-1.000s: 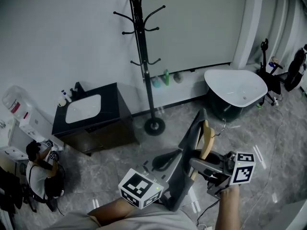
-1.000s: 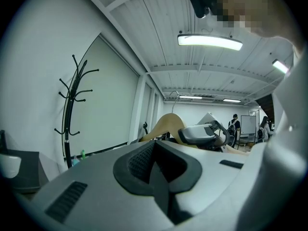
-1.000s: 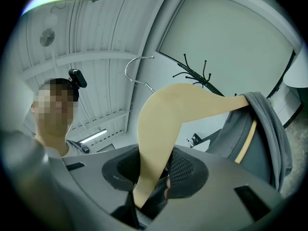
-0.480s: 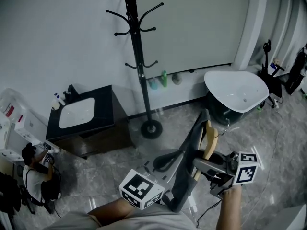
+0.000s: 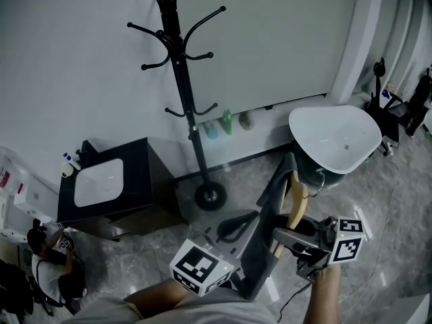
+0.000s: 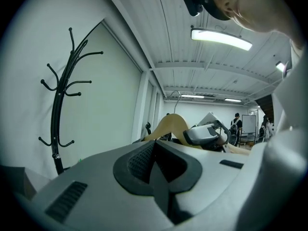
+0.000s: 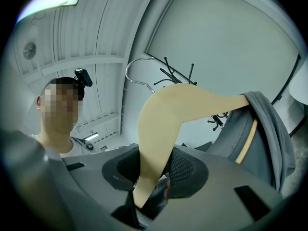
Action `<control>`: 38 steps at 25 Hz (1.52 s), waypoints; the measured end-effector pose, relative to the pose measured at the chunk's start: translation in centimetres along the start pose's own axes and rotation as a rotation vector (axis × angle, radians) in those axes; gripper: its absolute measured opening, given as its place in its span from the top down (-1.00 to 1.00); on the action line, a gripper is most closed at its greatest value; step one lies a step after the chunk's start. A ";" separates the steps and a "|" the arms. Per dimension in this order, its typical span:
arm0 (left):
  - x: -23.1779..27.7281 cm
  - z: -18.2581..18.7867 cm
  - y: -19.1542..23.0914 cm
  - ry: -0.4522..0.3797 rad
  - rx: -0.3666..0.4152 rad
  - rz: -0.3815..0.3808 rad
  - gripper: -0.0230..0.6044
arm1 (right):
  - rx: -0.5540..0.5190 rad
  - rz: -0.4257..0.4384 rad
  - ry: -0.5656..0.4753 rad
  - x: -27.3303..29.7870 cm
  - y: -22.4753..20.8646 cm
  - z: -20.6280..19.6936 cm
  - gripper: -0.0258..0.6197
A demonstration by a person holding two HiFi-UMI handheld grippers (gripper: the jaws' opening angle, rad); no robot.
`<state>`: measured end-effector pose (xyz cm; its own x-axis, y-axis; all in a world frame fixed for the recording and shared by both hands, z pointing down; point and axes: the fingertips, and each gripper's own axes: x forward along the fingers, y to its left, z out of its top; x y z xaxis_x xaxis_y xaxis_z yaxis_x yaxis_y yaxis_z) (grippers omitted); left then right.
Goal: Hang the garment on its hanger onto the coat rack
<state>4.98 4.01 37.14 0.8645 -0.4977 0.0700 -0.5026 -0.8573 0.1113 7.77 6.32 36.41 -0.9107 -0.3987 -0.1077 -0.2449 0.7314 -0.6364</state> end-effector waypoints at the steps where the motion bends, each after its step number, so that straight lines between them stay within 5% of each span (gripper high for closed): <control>1: 0.5 0.3 1.1 -0.003 0.002 -0.002 0.91 | -0.005 -0.001 0.002 0.6 -0.8 0.8 0.50; 21: 11.4 4.0 17.8 -0.032 0.019 0.169 0.91 | -0.050 0.175 0.129 7.9 -15.5 16.1 0.50; 38: 18.5 8.0 31.3 -0.084 0.010 0.491 0.91 | -0.098 0.385 0.423 15.9 -25.8 28.0 0.50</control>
<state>5.26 -33.05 33.94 0.5229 -0.8518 0.0312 -0.8510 -0.5196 0.0756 8.93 -34.36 29.72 -0.9891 0.1467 0.0098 0.1187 0.8358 -0.5361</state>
